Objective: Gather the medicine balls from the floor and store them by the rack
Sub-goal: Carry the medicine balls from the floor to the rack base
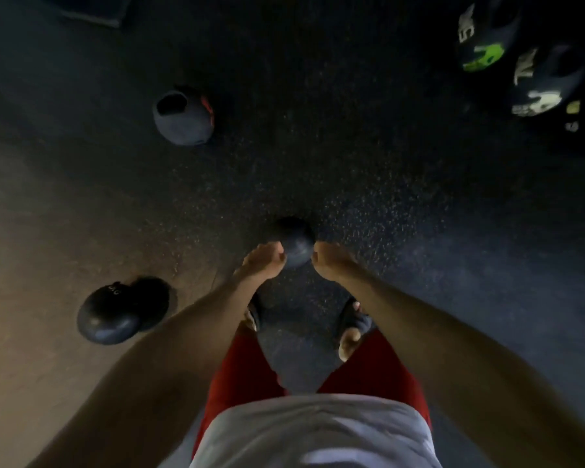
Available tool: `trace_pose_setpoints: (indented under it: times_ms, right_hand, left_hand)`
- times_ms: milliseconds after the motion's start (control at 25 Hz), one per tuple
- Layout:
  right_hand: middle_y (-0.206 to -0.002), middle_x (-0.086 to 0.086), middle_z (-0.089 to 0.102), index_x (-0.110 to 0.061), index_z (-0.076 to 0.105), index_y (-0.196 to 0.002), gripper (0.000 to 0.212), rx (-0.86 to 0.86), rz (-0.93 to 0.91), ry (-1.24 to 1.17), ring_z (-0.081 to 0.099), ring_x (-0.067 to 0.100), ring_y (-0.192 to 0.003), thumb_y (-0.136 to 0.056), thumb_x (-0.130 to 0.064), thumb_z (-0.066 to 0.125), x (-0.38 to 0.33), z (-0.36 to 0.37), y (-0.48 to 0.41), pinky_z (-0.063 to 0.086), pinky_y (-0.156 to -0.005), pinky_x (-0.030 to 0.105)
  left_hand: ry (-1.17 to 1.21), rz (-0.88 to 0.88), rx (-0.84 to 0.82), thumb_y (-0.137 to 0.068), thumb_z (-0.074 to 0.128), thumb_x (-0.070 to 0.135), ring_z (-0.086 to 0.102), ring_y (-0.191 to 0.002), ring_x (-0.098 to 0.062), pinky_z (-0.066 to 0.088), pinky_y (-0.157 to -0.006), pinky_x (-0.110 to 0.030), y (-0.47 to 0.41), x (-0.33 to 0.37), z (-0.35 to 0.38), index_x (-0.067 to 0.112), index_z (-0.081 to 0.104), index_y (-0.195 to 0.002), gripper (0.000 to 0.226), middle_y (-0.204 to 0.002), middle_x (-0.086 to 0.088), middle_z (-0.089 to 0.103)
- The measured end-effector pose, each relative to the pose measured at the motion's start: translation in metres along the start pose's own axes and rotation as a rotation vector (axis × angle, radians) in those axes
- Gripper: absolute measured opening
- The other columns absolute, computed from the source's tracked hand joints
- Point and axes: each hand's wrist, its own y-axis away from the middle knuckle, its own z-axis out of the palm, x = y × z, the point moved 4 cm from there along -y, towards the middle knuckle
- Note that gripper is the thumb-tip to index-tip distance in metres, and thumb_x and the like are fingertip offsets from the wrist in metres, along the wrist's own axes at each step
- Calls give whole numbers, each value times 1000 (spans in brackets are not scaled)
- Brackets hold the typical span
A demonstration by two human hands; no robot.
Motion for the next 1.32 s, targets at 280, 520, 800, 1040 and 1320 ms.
trace_pose_setpoints:
  times_ms: [280,520,800,1040,1320]
  right_hand:
    - [-129,20,61,-10,54,-131,36,43,282,-215,59,39,-117,-104,-27,38,-13,99,-79,49,-96,47]
    - [-143,21,41,-17,36,-146,52,53,406,-284,42,41,-131,-97,-31,49,16,223,-195,39,-105,57]
    - [-165,18,-18,-33,-13,-158,91,245,351,-300,-12,39,-152,-96,-59,49,26,299,-313,7,-118,65]
    - [-166,19,-1,-36,-4,-159,81,418,358,-344,1,44,-151,-96,-72,30,71,225,-406,11,-120,64]
    - [-158,15,30,-23,29,-154,70,614,350,-494,29,33,-145,-98,-65,24,95,160,-464,30,-115,56]
  left_hand:
    - [-147,175,-195,-102,50,26,60,-118,-34,48,-99,-44,-98,-62,28,8,65,-121,30,-125,-17,64]
    - [-146,110,-252,-103,51,27,51,-131,-31,43,-103,-43,-219,-124,99,18,41,-147,46,-145,-13,51]
    - [-72,123,-193,-87,71,47,14,-150,-42,28,-114,-62,-348,-173,180,36,-11,-157,109,-164,-20,10]
    - [1,429,66,-75,72,67,23,-147,-43,32,-115,-59,-408,-139,180,20,-5,-160,124,-161,-31,9]
    - [5,313,46,-72,79,59,30,-143,-44,40,-107,-62,-481,-79,127,38,-7,-158,124,-163,-18,10]
